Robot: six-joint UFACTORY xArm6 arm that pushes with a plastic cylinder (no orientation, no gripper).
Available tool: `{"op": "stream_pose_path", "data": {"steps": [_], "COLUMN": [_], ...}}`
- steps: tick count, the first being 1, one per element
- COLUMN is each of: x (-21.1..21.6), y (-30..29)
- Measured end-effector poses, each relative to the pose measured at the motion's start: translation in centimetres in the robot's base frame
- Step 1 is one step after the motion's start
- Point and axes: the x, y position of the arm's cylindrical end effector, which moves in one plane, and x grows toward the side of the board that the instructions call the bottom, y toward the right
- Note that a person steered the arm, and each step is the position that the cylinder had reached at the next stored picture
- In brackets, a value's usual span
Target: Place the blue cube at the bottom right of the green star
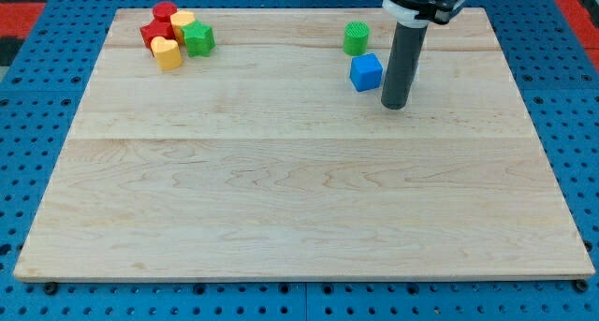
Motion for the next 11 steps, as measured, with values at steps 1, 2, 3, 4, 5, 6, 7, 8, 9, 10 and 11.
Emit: {"op": "stream_pose_path", "data": {"steps": [1,2,3,4,5,6,7,8,9,10,11], "x": [0.0,-2.9,-4.6,-5.3,-5.8,-5.4,-4.1,-2.8,-0.6,-4.5,-5.7], "y": [0.5,4.5,8.5,-0.1,-9.1,-13.1,-8.1,-6.3,-13.8,-17.0,-21.4]}}
